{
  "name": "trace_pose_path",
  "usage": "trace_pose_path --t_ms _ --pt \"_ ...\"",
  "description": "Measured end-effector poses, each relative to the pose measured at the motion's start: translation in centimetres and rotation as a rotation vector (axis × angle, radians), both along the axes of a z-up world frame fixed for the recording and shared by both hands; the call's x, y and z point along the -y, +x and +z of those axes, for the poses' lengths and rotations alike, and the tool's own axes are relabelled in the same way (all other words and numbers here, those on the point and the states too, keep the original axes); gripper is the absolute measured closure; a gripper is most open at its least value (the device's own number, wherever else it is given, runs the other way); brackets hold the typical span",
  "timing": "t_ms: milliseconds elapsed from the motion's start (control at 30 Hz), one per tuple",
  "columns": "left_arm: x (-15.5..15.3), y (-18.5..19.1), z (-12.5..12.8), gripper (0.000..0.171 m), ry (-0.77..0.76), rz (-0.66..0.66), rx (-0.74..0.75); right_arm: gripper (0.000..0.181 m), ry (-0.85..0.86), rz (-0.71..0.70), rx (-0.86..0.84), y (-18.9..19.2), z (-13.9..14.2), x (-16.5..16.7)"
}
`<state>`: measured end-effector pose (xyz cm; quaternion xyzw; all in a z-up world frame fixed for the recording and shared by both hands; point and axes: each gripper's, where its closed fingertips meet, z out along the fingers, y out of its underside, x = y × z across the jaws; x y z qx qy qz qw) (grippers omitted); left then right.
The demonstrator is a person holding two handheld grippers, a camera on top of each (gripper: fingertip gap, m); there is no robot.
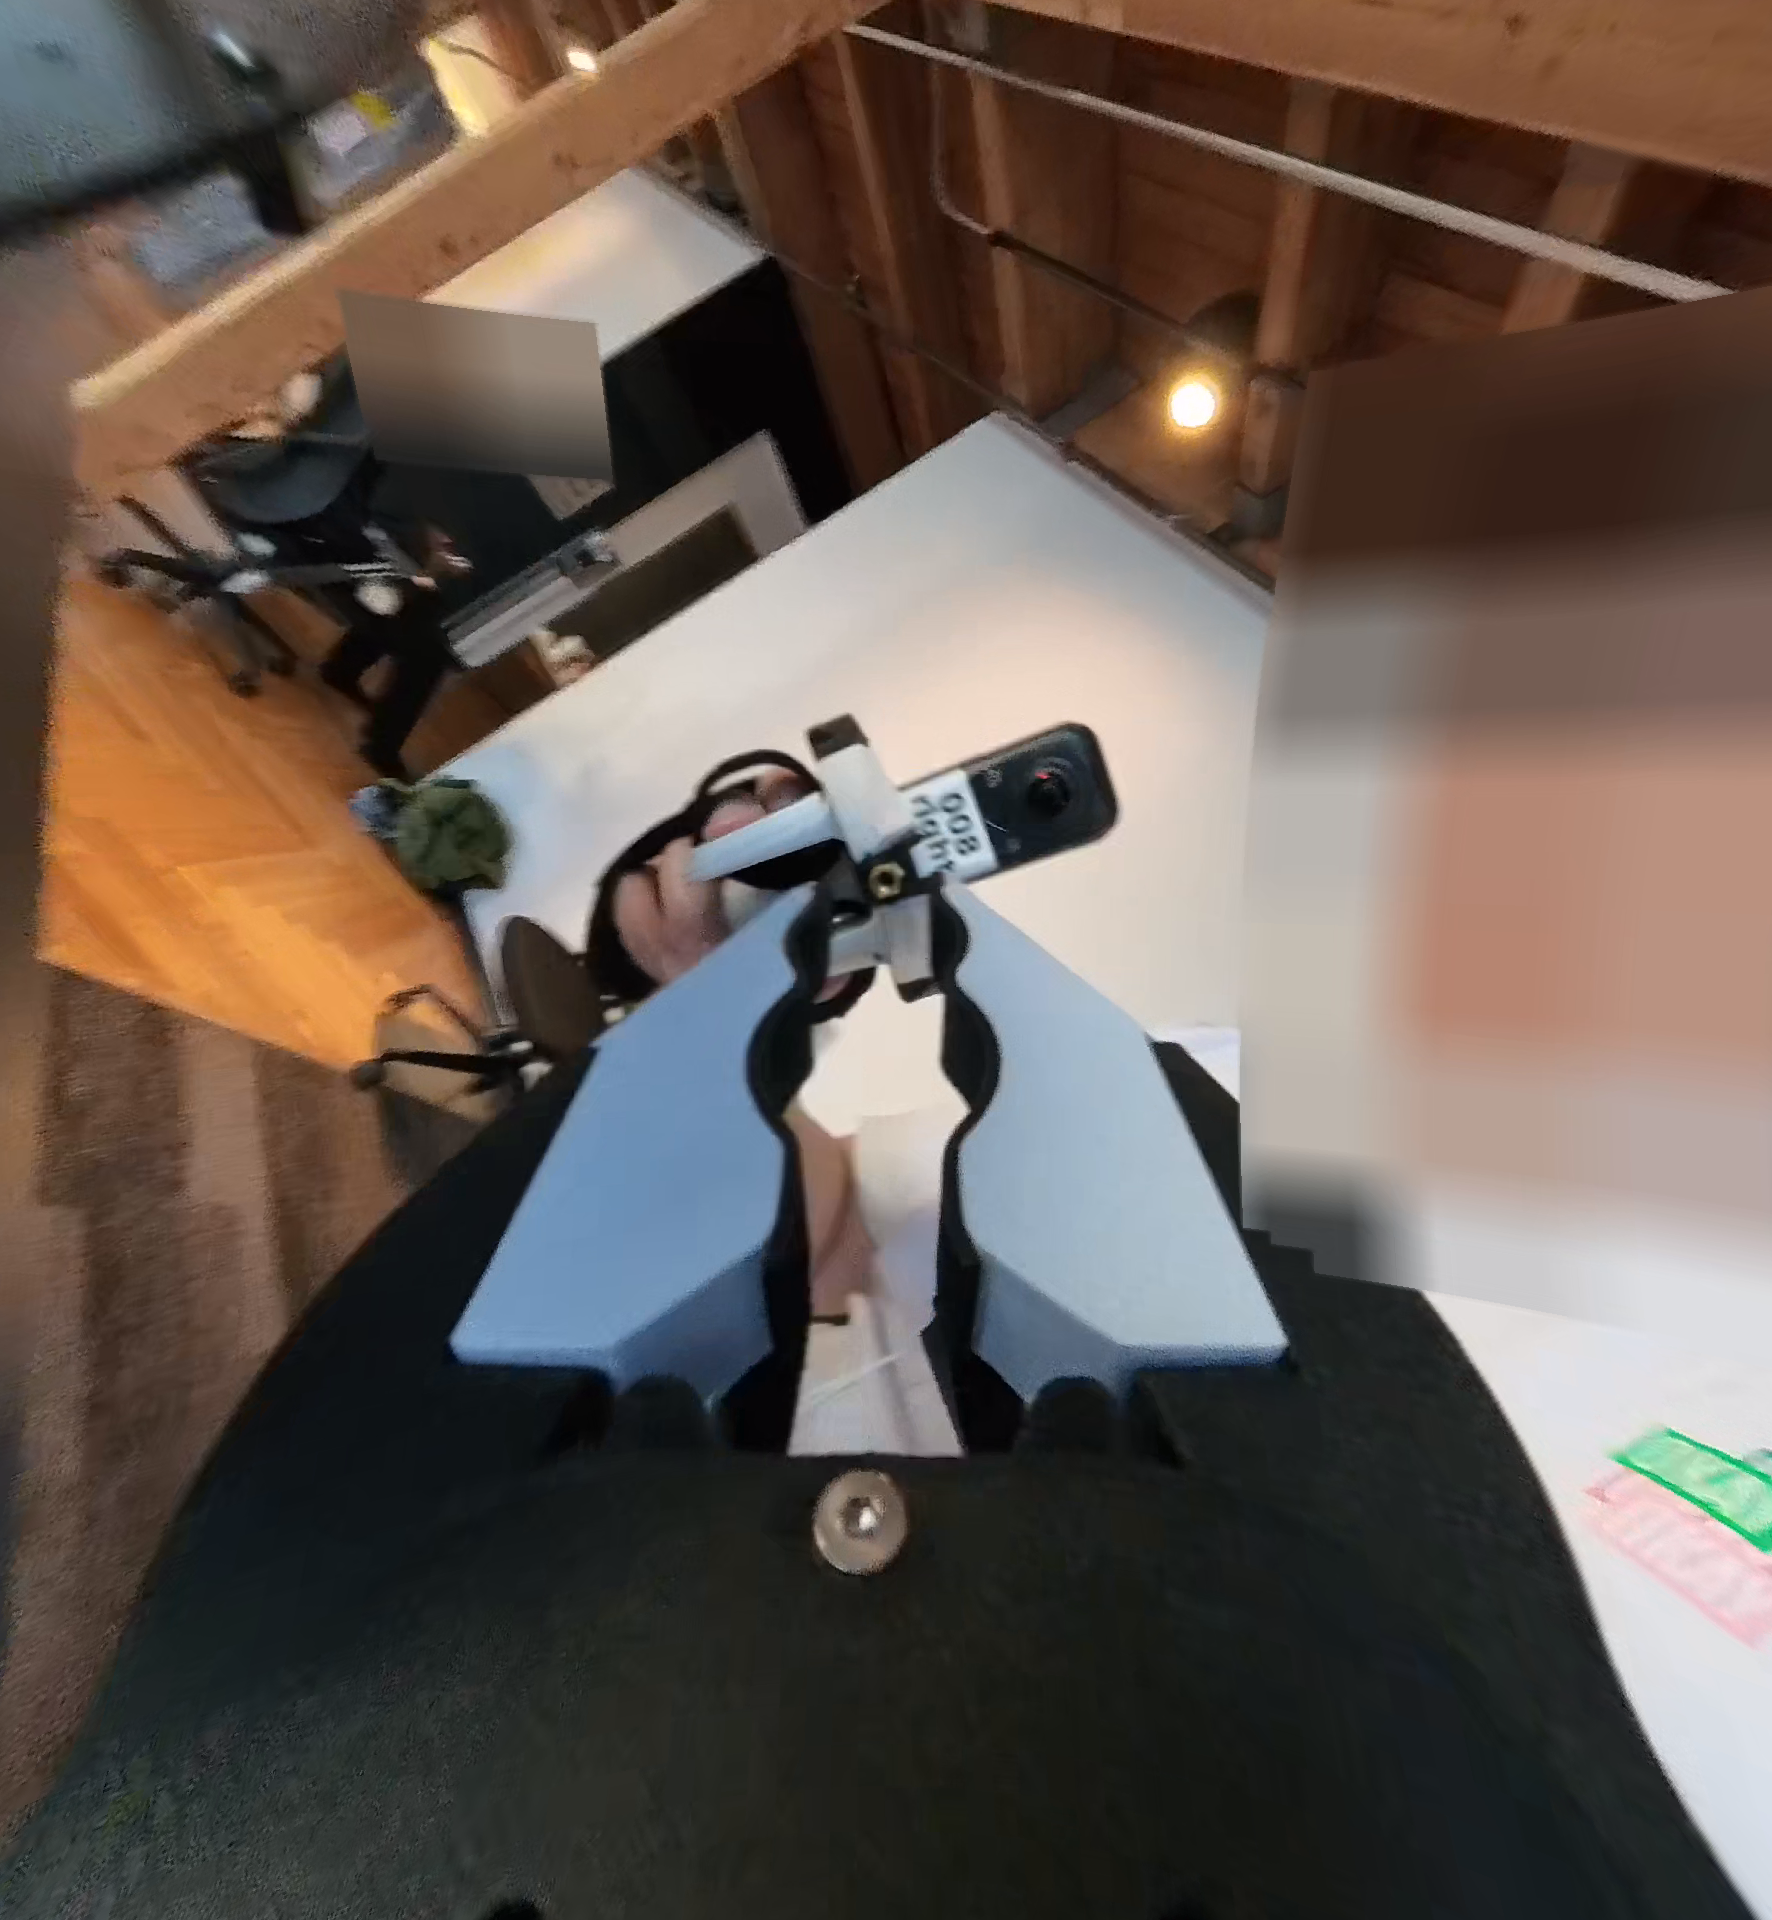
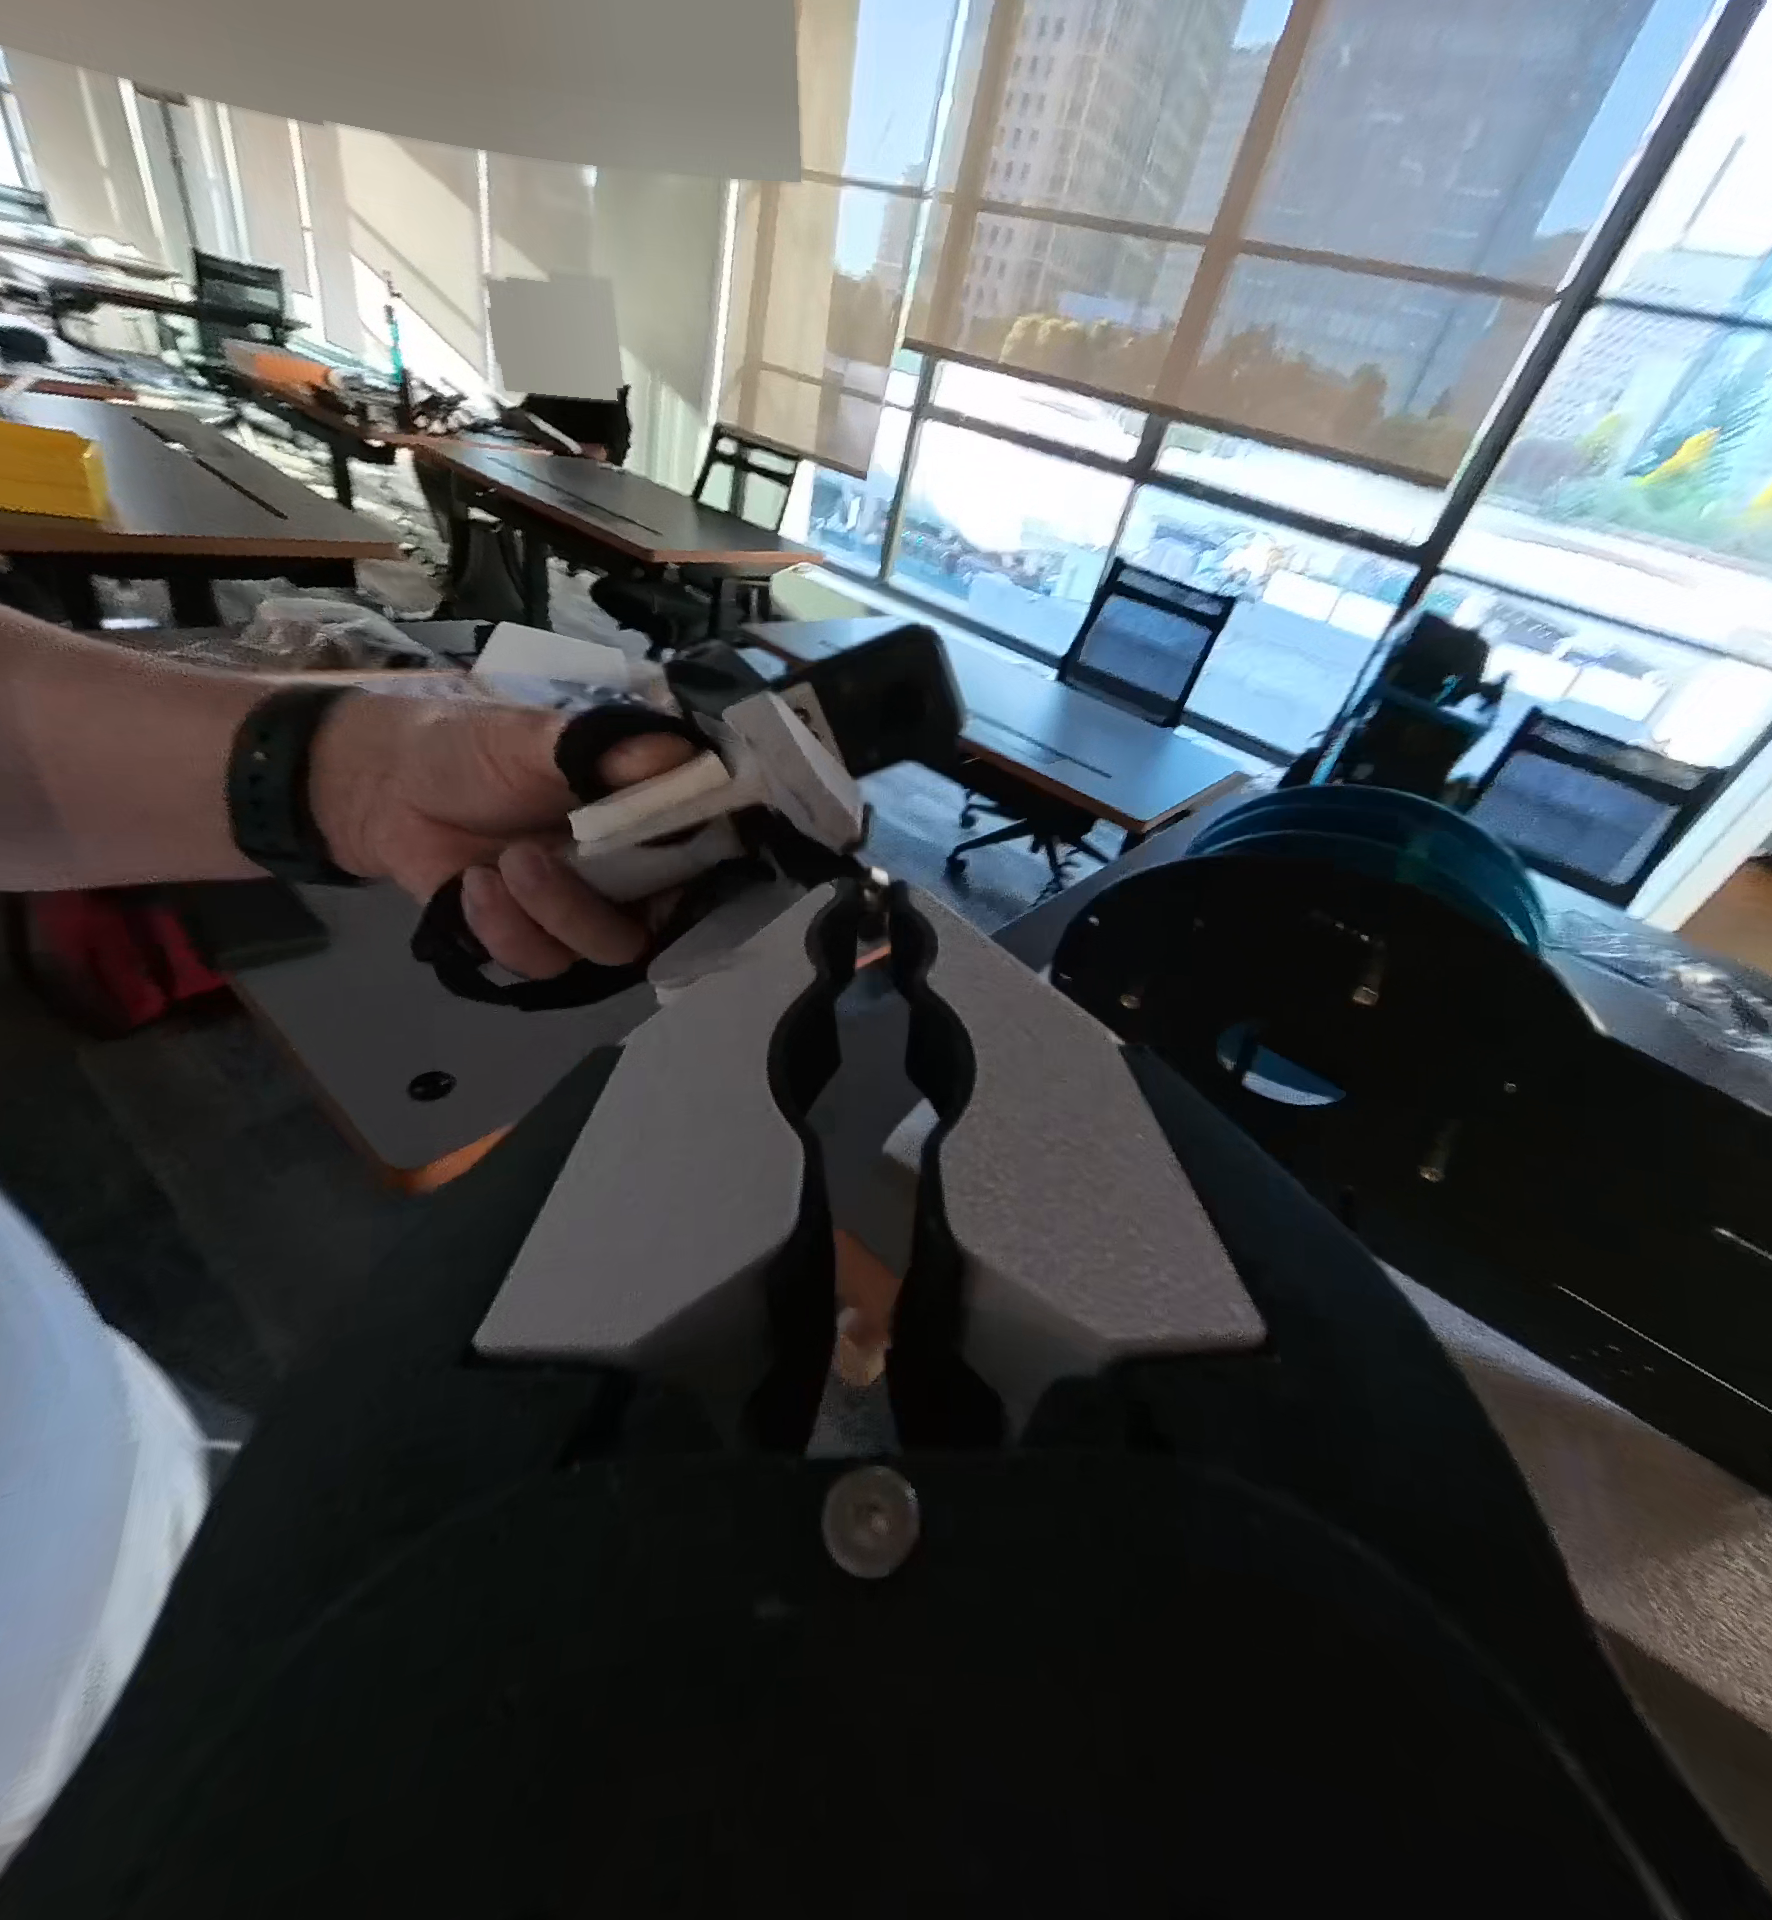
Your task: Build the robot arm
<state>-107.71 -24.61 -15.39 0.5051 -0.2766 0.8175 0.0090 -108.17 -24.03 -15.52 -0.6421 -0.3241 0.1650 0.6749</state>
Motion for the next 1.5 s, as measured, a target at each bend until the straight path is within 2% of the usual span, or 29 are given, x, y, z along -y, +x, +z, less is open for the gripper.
trace_pose_path --t_ms 67,200,333,400,500,600,733,833,1067,1500 --pt "-1.4 -0.1 -0.9 0.140 0.070 0.074 -0.078 0.177 0.062 -0.064 -0.012 1.1 -0.4 -0.5" --pt "-6.0 -2.0 -2.2 0.145 0.268 0.283 -0.192 0.178 0.164 -0.318 -0.043 4.7 -2.8 -3.5" --pt "-11.0 -3.2 -4.3 0.138 0.582 0.434 -0.326 0.177 0.234 -0.560 0.168 6.5 -5.3 -6.5" --pt "-12.5 -2.8 -5.3 0.136 0.724 0.438 -0.359 0.177 0.259 -0.615 0.279 6.6 -6.2 -7.8" --pt "-13.4 -1.6 -7.0 0.132 0.883 0.393 -0.377 0.177 0.257 -0.634 0.352 6.3 -7.1 -9.7" --pt "-13.4 -0.3 -8.1 0.128 0.957 0.337 -0.373 0.177 0.249 -0.654 0.447 6.6 -7.5 -10.9" --pt "-13.4 0.7 -9.0 0.128 1.076 0.304 -0.351 0.177 0.255 -0.593 0.569 6.1 -8.3 -12.1" --pt "-13.6 0.9 -9.3 0.129 1.079 0.281 -0.351 0.177 0.206 -0.570 0.588 6.2 -9.4 -13.0" --pt "-14.1 0.9 -9.6 0.128 1.006 0.250 -0.341 0.177 0.135 -0.581 0.506 6.9 -10.2 -14.2" --pt "-13.9 0.9 -9.7 0.129 0.965 0.207 -0.327 0.177 0.058 -0.536 0.483 7.1 -10.9 -14.5"
